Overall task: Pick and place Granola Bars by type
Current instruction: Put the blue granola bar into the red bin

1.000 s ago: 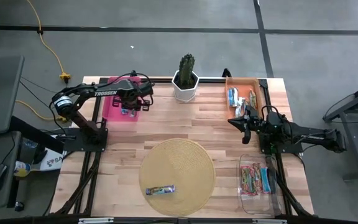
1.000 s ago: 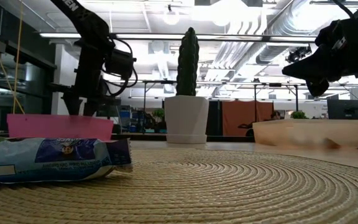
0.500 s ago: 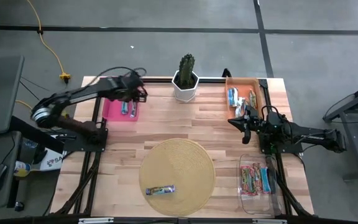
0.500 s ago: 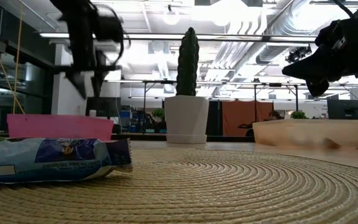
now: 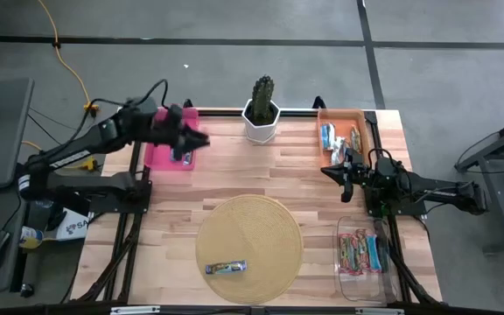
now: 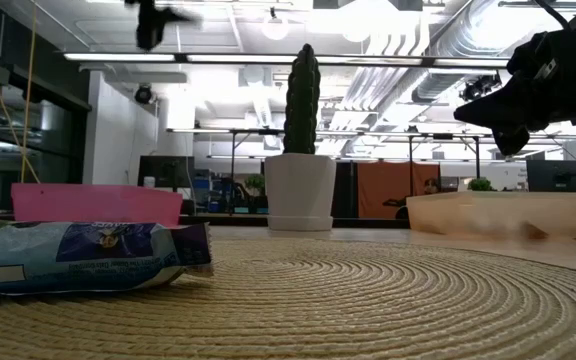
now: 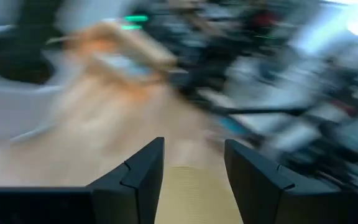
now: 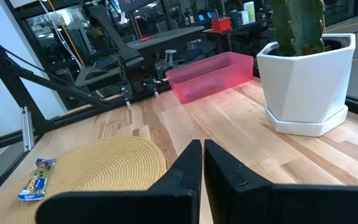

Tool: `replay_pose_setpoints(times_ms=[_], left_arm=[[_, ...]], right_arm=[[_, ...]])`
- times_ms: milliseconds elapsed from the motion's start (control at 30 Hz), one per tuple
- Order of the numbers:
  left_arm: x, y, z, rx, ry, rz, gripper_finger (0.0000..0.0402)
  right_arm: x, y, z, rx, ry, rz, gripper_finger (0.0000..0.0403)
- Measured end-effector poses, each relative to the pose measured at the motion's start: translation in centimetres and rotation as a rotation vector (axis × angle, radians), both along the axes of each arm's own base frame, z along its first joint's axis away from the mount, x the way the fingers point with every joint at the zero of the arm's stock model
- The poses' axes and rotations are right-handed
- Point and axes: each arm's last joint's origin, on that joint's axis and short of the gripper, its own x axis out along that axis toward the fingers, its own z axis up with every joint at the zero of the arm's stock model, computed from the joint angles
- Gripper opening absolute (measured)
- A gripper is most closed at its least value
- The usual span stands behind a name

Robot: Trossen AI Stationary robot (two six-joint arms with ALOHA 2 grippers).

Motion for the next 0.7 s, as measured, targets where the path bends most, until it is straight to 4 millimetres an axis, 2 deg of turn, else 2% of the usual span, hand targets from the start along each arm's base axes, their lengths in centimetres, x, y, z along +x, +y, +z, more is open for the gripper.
replay_pose_setpoints(times_ms=[133, 300, 500, 700], left_arm=[[1.0, -3.0, 1.1, 0.023, -0.109, -0.231, 0.0166], [2.1, -6.9, 1.0, 0.025, -0.112, -0.411, 0.0166], [3.4, -11.9, -0.3, 0.028, -0.028, -0.492, 0.0166], [4.4, -16.9, -2.6, 0.060, 0.088, -0.505, 0.0166]], right_arm=[[0.0, 0.0, 0.0, 0.000, 0.000, 0.000, 0.0000], [0.0, 0.0, 0.0, 0.000, 0.001, 0.000, 0.0000], [0.0, 0.0, 0.0, 0.000, 0.001, 0.000, 0.0000], [0.0, 0.0, 0.0, 0.000, 0.000, 0.000, 0.0000]])
